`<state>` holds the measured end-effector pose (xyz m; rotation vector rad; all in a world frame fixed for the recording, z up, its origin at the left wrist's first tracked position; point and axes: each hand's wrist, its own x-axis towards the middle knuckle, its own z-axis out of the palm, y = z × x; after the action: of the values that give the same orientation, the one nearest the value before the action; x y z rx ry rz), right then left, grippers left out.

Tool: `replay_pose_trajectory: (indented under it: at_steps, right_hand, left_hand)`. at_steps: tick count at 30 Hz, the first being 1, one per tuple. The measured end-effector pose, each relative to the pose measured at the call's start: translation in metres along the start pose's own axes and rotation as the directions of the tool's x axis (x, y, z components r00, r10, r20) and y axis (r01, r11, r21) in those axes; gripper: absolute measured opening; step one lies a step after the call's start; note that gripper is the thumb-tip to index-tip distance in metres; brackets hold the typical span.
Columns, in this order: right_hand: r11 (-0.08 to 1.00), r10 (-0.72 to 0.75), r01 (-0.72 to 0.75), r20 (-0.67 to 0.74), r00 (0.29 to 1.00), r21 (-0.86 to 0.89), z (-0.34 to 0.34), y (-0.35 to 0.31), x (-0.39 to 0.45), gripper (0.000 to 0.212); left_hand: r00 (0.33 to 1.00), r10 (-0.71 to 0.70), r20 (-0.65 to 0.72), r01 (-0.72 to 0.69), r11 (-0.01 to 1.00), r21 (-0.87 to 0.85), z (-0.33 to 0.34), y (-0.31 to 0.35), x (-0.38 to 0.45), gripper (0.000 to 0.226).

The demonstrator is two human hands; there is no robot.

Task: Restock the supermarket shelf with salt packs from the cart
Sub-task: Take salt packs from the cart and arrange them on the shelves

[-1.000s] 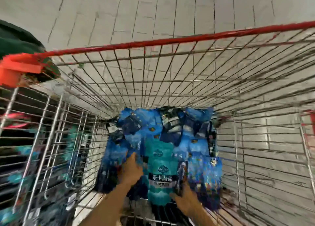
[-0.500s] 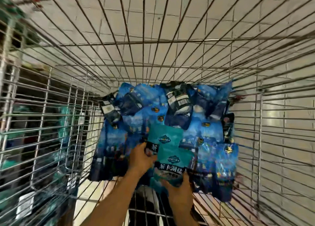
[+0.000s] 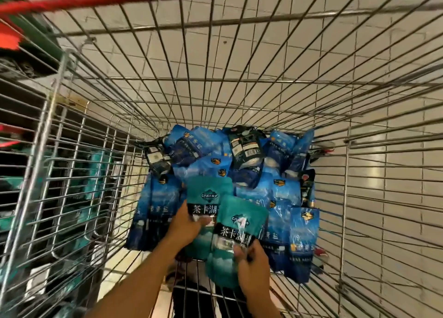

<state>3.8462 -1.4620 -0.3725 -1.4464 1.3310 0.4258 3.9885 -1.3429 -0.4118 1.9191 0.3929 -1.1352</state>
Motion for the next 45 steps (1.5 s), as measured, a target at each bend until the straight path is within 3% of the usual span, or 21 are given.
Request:
replay_pose_trajectory:
  at_steps: [5, 7, 9, 11, 13, 15, 16, 19, 21, 25, 29, 33, 35, 37, 39, 42, 45]
  right_hand:
    - [0.975, -0.020, -0.011, 0.138, 0.990, 0.221, -0.043, -0.076, -0.028, 0.006]
    - [0.966, -0.043, -0.002, 0.166, 0.985, 0.259, -0.060, -0.111, -0.045, 0.041]
    - [0.952, -0.059, 0.006, 0.163, 0.985, 0.308, -0.073, -0.146, -0.067, 0.075]
    - [0.920, -0.106, 0.020, 0.198, 0.974, 0.392, -0.082, -0.176, -0.093, 0.087]
    - [0.872, -0.156, 0.004, 0.270, 0.950, 0.490, -0.085, -0.199, -0.122, 0.092]
    - [0.815, -0.210, -0.054, 0.382, 0.900, 0.577, -0.087, -0.220, -0.157, 0.085]
    - [0.791, -0.255, -0.078, 0.443, 0.860, 0.607, -0.087, -0.228, -0.175, 0.080]
    - [0.756, -0.438, -0.053, 0.564, 0.700, 0.653, -0.081, -0.250, -0.232, 0.075]
    - [0.749, -0.511, -0.025, 0.602, 0.613, 0.662, -0.076, -0.263, -0.273, 0.073]
    - [0.724, -0.637, 0.125, 0.590, 0.496, 0.678, -0.062, -0.294, -0.344, 0.058]
    - [0.647, -0.763, 0.405, 0.542, 0.352, 0.647, -0.042, -0.334, -0.428, 0.040]
    - [0.523, -0.834, 0.584, 0.515, 0.198, 0.621, -0.023, -0.362, -0.513, 0.048]
    - [0.459, -0.849, 0.611, 0.521, 0.087, 0.645, -0.014, -0.374, -0.555, 0.039]
    - [0.404, -0.849, 0.602, 0.528, -0.035, 0.689, -0.002, -0.385, -0.599, 0.029]
    - [0.368, -0.838, 0.584, 0.530, -0.129, 0.724, 0.012, -0.396, -0.644, 0.034]
    - [0.339, -0.812, 0.579, 0.541, -0.218, 0.741, 0.036, -0.417, -0.703, 0.038]
    - [0.310, -0.787, 0.604, 0.555, -0.270, 0.734, 0.069, -0.445, -0.750, 0.033]
  left_hand:
    - [0.999, 0.036, -0.036, -0.039, 0.995, -0.093, -0.063, 0.057, -0.050, 0.052]
    - [0.998, 0.068, -0.013, -0.069, 0.982, -0.173, -0.089, 0.083, -0.081, 0.055]
    - [0.989, 0.127, -0.071, -0.141, 0.963, -0.229, -0.114, 0.106, -0.116, 0.042]
    - [0.973, 0.166, -0.161, -0.212, 0.921, -0.328, -0.136, 0.126, -0.153, 0.039]
    - [0.956, 0.187, -0.225, -0.269, 0.867, -0.420, -0.158, 0.144, -0.197, 0.050]
    - [0.952, 0.204, -0.228, -0.293, 0.818, -0.494, -0.180, 0.157, -0.243, 0.076]
    - [0.953, 0.212, -0.215, -0.298, 0.780, -0.550, -0.191, 0.161, -0.265, 0.078]
    - [0.951, 0.277, -0.140, -0.292, 0.642, -0.709, -0.221, 0.169, -0.335, 0.049]
    - [0.920, 0.355, -0.166, -0.345, 0.535, -0.771, -0.240, 0.169, -0.382, 0.039]
    - [0.789, 0.520, -0.327, -0.577, 0.443, -0.686, -0.285, 0.171, -0.479, 0.037]
    - [0.538, 0.606, -0.585, -0.842, 0.406, -0.355, -0.332, 0.169, -0.572, 0.050]
    - [0.379, 0.570, -0.729, -0.913, 0.361, -0.192, -0.372, 0.155, -0.659, 0.052]
    - [0.299, 0.555, -0.776, -0.934, 0.337, -0.119, -0.389, 0.148, -0.700, 0.049]
    - [0.242, 0.538, -0.807, -0.944, 0.323, -0.068, -0.403, 0.142, -0.739, 0.045]
    - [0.190, 0.509, -0.840, -0.952, 0.306, -0.031, -0.420, 0.137, -0.772, 0.043]
    - [0.118, 0.456, -0.882, -0.955, 0.295, 0.025, -0.454, 0.129, -0.808, 0.042]
    - [0.100, 0.401, -0.911, -0.955, 0.295, 0.025, -0.495, 0.120, -0.831, 0.037]
